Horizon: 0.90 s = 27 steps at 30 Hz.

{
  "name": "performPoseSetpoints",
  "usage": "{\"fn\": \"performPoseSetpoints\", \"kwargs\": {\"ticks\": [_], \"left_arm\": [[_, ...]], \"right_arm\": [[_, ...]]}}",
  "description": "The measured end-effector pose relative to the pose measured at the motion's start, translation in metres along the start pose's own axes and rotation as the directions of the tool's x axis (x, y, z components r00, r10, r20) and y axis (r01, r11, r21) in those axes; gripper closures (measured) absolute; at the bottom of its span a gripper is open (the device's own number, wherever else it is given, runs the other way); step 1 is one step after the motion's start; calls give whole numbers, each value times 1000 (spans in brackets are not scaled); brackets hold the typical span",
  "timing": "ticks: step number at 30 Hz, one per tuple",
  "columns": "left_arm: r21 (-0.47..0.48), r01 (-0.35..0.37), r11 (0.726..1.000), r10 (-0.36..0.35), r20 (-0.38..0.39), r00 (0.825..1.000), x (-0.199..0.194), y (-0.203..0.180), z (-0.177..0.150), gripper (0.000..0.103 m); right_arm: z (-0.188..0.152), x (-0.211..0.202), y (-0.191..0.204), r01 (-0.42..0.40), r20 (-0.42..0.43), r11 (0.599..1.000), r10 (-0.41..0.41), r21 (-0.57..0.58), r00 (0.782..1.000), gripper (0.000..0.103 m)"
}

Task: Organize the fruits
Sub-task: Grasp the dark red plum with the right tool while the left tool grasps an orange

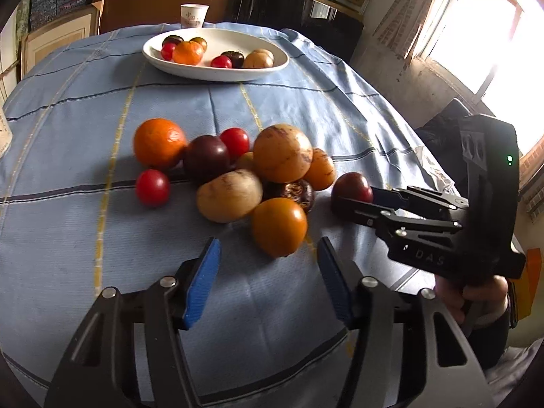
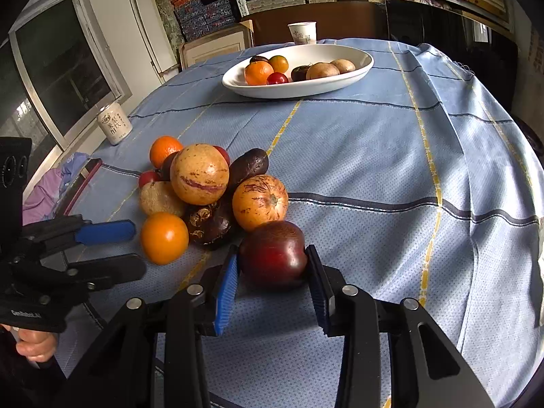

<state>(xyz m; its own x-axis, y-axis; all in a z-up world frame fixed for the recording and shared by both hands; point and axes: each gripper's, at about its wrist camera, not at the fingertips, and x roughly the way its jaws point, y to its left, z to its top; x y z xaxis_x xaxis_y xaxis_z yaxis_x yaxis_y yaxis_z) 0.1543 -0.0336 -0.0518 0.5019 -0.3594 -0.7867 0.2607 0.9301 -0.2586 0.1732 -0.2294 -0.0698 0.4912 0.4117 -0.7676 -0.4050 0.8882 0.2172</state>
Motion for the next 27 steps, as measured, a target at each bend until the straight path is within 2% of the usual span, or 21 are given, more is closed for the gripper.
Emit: {"fn": "performPoseSetpoints", "kwargs": {"ticks": [7, 11, 20, 27], "left_arm": [[-20, -19, 1000, 19, -25, 1000, 12, -4, 8, 48], [-28, -28, 999, 27, -42, 999, 19, -4, 12, 60], [2, -38, 999, 38, -45, 998, 24, -9, 13, 65], [17, 24, 1000, -24, 5, 1000, -4, 3, 15, 65]], "right_arm": [[-1, -1, -1, -11, 1, 1000, 11, 10, 1000, 63], [-1, -1, -2, -19, 2, 1000, 19, 16, 1000, 62], [-3, -3, -2, -18, 7, 1000, 18, 15, 1000, 63], [-2, -10, 6, -28, 19, 999, 28, -24, 999, 64]]}}
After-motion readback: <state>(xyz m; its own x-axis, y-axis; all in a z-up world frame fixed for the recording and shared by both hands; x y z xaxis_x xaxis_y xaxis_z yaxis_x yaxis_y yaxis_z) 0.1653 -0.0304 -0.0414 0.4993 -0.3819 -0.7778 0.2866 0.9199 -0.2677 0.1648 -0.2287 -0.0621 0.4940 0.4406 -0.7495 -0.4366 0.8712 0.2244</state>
